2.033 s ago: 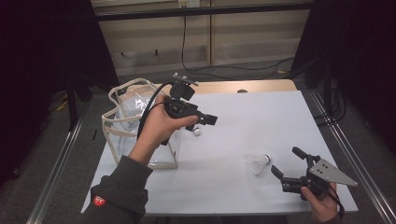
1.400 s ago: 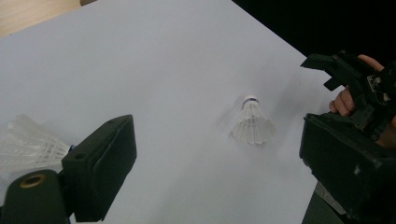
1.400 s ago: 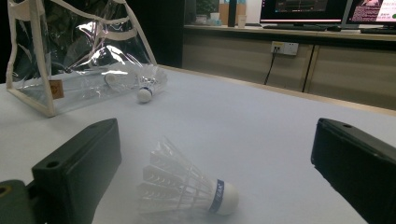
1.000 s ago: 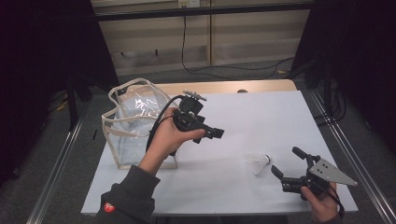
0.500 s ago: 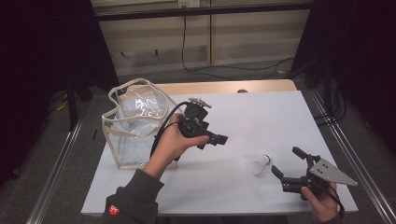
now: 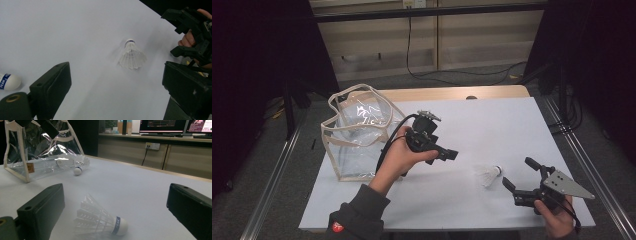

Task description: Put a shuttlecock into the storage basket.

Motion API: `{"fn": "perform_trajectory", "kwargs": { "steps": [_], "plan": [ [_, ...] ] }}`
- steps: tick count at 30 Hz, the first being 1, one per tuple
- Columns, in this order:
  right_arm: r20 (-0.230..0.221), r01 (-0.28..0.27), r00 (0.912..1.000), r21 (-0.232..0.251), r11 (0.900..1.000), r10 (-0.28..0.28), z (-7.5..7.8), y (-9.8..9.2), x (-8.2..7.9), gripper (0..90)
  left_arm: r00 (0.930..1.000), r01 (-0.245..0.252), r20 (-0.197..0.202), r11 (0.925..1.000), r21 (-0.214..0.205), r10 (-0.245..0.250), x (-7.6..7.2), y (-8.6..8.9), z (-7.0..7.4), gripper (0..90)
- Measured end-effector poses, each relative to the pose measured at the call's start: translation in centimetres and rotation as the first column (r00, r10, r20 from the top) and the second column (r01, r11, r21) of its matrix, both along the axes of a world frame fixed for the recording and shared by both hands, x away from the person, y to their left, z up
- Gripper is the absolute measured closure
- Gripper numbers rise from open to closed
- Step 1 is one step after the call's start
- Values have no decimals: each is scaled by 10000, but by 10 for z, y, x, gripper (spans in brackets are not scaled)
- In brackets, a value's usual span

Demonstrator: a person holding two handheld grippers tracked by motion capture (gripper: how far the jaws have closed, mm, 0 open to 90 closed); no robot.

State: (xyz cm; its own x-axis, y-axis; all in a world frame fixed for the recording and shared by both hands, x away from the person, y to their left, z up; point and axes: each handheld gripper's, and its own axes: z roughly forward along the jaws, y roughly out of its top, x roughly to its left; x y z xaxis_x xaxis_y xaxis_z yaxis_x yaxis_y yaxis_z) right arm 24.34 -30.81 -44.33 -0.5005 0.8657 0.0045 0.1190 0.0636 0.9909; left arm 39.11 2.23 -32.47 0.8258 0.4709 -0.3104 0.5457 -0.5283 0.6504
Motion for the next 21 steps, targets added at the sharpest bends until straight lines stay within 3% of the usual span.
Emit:
{"fn": "perform_trajectory", "kwargs": {
  "steps": [21],
  "plan": [
    [0, -27, 10000, -60, 10000, 27, 0, 1, 1, 16, 9997, 211, 94, 9998, 50, -212, -7, -9, -22, 83]
  ]
}}
